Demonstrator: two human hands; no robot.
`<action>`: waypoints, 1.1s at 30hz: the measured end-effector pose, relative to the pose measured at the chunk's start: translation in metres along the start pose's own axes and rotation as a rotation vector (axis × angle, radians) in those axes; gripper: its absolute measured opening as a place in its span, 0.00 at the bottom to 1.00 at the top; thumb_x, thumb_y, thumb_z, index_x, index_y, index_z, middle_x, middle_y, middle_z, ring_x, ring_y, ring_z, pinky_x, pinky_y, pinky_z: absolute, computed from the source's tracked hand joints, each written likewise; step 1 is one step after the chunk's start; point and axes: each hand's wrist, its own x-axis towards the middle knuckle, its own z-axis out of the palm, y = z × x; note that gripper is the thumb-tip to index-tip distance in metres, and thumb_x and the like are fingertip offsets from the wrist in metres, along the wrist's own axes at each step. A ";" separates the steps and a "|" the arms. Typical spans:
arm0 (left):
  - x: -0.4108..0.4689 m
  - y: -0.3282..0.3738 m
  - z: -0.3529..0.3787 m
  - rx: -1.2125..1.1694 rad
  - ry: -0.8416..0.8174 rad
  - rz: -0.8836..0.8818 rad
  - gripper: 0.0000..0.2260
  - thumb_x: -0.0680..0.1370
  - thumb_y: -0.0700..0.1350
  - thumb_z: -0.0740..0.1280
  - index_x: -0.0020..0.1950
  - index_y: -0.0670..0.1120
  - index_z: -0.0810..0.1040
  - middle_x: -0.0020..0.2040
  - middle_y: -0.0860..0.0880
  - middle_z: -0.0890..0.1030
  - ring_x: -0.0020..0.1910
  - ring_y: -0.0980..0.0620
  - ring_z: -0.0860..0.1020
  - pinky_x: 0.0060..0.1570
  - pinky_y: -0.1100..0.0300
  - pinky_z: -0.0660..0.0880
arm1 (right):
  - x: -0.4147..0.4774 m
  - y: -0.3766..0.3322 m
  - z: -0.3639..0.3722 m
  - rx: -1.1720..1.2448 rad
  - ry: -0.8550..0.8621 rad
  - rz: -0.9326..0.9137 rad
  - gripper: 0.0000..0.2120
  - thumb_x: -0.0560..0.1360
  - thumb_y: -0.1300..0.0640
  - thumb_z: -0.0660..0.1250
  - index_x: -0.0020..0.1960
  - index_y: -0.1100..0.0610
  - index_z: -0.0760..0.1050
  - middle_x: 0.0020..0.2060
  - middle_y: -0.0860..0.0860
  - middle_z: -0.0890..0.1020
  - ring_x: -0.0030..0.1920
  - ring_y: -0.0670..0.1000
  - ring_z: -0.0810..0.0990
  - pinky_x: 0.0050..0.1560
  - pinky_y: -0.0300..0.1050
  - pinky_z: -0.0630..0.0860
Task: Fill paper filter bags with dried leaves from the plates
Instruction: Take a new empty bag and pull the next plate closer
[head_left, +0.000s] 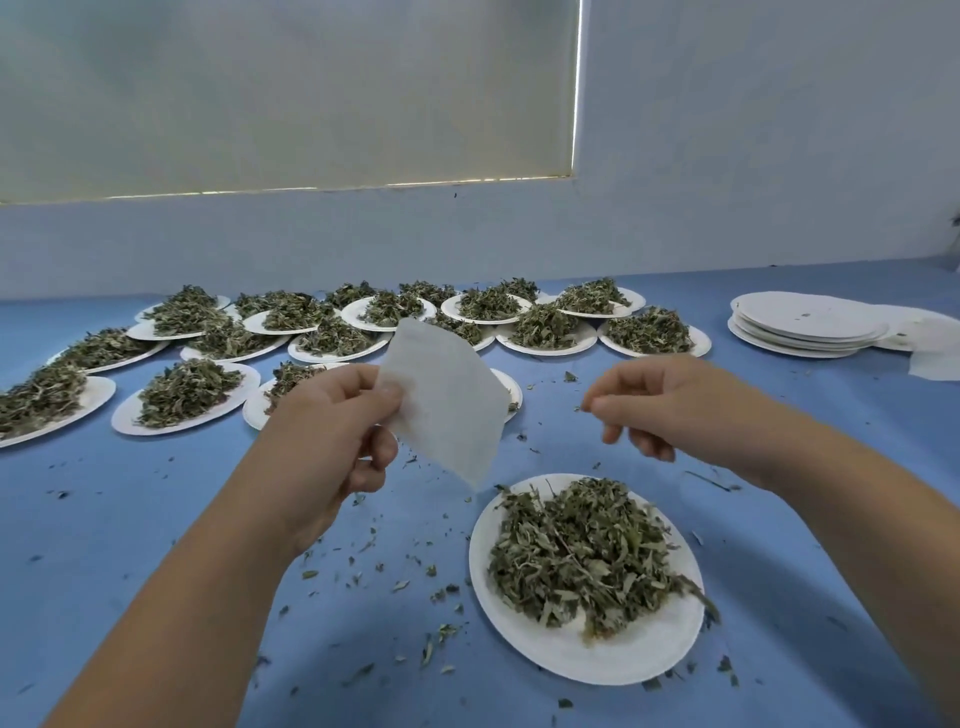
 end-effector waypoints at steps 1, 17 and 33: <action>-0.001 0.000 0.001 0.033 0.010 0.021 0.09 0.80 0.39 0.63 0.42 0.44 0.79 0.28 0.50 0.73 0.22 0.55 0.66 0.19 0.65 0.61 | -0.001 -0.012 0.004 0.018 -0.010 -0.074 0.04 0.76 0.54 0.66 0.48 0.49 0.80 0.36 0.48 0.84 0.29 0.45 0.75 0.33 0.41 0.73; -0.020 -0.004 0.021 0.722 0.136 0.602 0.08 0.75 0.47 0.69 0.35 0.52 0.76 0.36 0.65 0.76 0.32 0.63 0.72 0.31 0.73 0.66 | 0.010 -0.065 0.072 0.078 0.092 -0.270 0.17 0.76 0.54 0.65 0.65 0.47 0.70 0.31 0.48 0.82 0.27 0.41 0.77 0.28 0.34 0.71; -0.023 -0.015 0.037 0.649 0.100 0.501 0.13 0.71 0.48 0.75 0.33 0.49 0.73 0.39 0.58 0.76 0.33 0.63 0.70 0.33 0.72 0.66 | 0.001 -0.049 0.075 0.172 0.045 -0.105 0.15 0.74 0.58 0.63 0.59 0.47 0.71 0.37 0.56 0.81 0.23 0.44 0.74 0.27 0.36 0.72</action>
